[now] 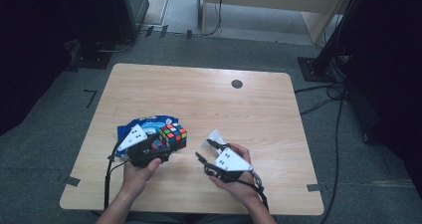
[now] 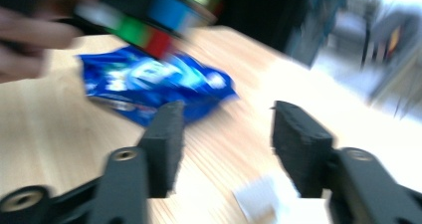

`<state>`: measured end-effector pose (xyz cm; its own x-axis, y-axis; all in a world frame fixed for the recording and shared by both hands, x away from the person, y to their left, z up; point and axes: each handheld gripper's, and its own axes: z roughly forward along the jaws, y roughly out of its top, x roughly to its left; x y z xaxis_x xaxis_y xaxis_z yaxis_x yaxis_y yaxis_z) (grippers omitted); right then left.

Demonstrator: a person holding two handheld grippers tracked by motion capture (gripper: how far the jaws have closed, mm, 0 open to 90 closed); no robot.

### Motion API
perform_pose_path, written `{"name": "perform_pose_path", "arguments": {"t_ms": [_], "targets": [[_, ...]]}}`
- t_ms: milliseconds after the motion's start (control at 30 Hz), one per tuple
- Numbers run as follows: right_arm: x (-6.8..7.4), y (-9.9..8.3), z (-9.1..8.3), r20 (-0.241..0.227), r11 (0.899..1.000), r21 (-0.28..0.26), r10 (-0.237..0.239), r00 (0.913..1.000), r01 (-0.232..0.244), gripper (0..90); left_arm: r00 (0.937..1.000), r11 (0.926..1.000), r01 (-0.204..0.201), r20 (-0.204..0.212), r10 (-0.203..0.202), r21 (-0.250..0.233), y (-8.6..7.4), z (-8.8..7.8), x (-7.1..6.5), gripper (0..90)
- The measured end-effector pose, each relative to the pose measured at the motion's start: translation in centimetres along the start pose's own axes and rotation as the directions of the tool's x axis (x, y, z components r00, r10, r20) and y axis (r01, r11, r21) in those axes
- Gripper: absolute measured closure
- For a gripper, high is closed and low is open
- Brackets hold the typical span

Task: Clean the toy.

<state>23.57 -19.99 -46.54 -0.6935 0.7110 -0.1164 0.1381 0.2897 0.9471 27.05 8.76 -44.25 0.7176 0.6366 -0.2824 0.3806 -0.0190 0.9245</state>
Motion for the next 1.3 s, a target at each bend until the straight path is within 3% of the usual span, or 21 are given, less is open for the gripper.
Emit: {"name": "perform_pose_path", "arguments": {"t_ms": [67, 100, 167, 200, 233, 367, 433, 467, 600, 633, 733, 800, 867, 933, 967, 1067, 1167, 1300], "targets": [[-1.8, -0.8, 0.4, 0.048, 0.988, 0.066, 0.137, 0.9894, -0.140, 53.7, 0.9996, 0.9997, -0.025, -0.015, 0.025, 0.000, -0.1, -0.2, 0.2, 34.2], [-3.0, -1.4, 0.8, 0.108, 0.966, 0.127, 0.213, 0.9710, -0.226, 54.2, 0.9988, 0.9990, -0.044, -0.022, 0.044, -0.003, -0.3, -0.2, 0.2, 34.2], [-4.6, -2.5, 1.1, 0.120, 0.916, 0.174, 0.344, 0.9312, -0.361, 55.6, 0.9967, 0.9968, -0.080, -0.015, 0.080, -0.006, -0.7, 0.0, 0.1, 34.2], [-5.1, -3.0, 1.1, 0.103, 0.899, 0.180, 0.386, 0.9167, -0.399, 56.7, 0.9944, 0.9945, -0.104, -0.014, 0.104, -0.005, -0.9, 0.1, 0.0, 34.2], [-5.2, -3.3, 1.2, 0.107, 0.889, 0.198, 0.400, 0.9102, -0.414, 57.1, 0.9920, 0.9921, -0.126, -0.014, 0.126, -0.004, -1.2, 0.2, -0.1, 34.2], [-4.9, -3.8, 2.1, 0.118, 0.873, 0.285, 0.377, 0.9186, -0.395, 56.0, 0.9888, 0.9887, -0.149, 0.005, 0.149, 0.015, -2.0, 0.9, -0.5, 34.2], [-4.3, -4.2, 2.8, 0.149, 0.870, 0.337, 0.327, 0.9332, -0.359, 58.9, 0.9869, 0.9864, -0.161, 0.010, 0.161, 0.031, -2.3, 1.2, -0.8, 34.3], [-4.2, -4.3, 3.0, 0.161, 0.869, 0.350, 0.313, 0.9361, -0.350, 63.2, 0.9862, 0.9856, -0.165, 0.012, 0.165, 0.034, -2.3, 1.3, -0.9, 34.3], [-4.4, -4.7, 3.0, 0.198, 0.860, 0.354, 0.316, 0.9280, -0.368, 83.0, 0.9820, 0.9810, -0.188, 0.023, 0.187, 0.048, -2.7, 1.6, -1.3, 34.3], [-4.3, -4.7, 3.0, 0.205, 0.860, 0.351, 0.316, 0.9264, -0.371, 86.0, 0.9816, 0.9803, -0.191, 0.023, 0.190, 0.051, -2.8, 1.7, -1.4, 34.3], [-4.3, -4.5, 2.6, 0.198, 0.872, 0.336, 0.305, 0.9316, -0.357, 89.2, 0.9807, 0.9791, -0.195, 0.029, 0.194, 0.058, -3.0, 1.9, -1.5, 34.2], [-4.2, -3.9, 2.2, 0.194, 0.889, 0.301, 0.297, 0.9350, -0.345, 89.5, 0.9788, 0.9770, -0.204, 0.032, 0.202, 0.063, -3.2, 2.0, -1.6, 34.2], [-4.0, -3.0, 1.6, 0.186, 0.900, 0.261, 0.307, 0.9333, -0.348, 89.6, 0.9772, 0.9751, -0.212, 0.031, 0.210, 0.066, -3.2, 2.1, -1.8, 34.3], [-3.5, -1.6, 0.7, 0.153, 0.928, 0.193, 0.293, 0.9437, -0.320, 89.6, 0.9745, 0.9719, -0.224, 0.029, 0.223, 0.072, -3.3, 2.2, -1.9, 34.3], [-3.2, -0.8, 0.3, 0.139, 0.943, 0.163, 0.269, 0.9530, -0.290, 89.6, 0.9739, 0.9713, -0.227, 0.029, 0.225, 0.073, -3.3, 2.2, -1.9, 34.3], [-2.2, 1.3, -0.9, 0.081, 0.975, 0.069, 0.207, 0.9750, -0.212, 89.6, 0.9689, 0.9653, -0.247, 0.024, 0.246, 0.084, -3.4, 2.4, -2.3, 34.3], [-1.3, 2.7, -1.6, 0.045, 0.988, 0.026, 0.151, 0.9875, -0.152, 89.5, 0.9651, 0.9609, -0.262, 0.027, 0.260, 0.090, -3.5, 2.6, -2.6, 34.3], [-0.5, 3.5, -1.9, -0.006, 0.990, -0.013, 0.137, 0.9905, -0.137, 89.5, 0.9603, 0.9558, -0.279, 0.036, 0.277, 0.094, -3.7, 2.8, -3.1, 34.3]]}}
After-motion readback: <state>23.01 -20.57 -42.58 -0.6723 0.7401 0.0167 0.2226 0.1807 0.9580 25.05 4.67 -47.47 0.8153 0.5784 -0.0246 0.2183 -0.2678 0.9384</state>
